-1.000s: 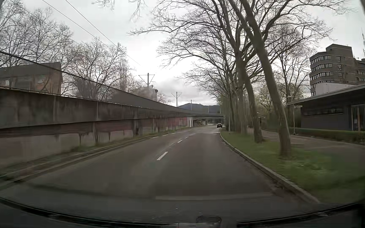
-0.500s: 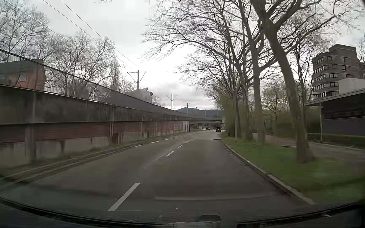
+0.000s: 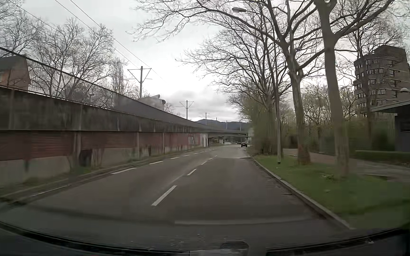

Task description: Follow the waypoints while adhering to traffic rules and regulations

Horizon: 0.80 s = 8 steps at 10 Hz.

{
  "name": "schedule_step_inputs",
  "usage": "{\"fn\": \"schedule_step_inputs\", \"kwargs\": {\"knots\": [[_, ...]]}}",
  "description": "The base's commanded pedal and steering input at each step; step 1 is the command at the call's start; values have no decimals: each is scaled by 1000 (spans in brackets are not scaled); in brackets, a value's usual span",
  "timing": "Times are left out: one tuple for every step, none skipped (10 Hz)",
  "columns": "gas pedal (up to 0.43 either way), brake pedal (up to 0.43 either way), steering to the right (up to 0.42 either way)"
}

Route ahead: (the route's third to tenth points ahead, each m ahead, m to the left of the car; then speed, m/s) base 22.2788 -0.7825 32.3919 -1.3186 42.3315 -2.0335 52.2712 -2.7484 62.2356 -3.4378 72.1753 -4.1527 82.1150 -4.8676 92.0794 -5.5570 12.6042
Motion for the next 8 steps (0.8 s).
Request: {"fn": "schedule_step_inputs", "kwargs": {"knots": [[118,0,13],[118,0,13],[118,0,13],[118,0,13],[118,0,13],[118,0,14],[118,0,15],[118,0,16]]}}
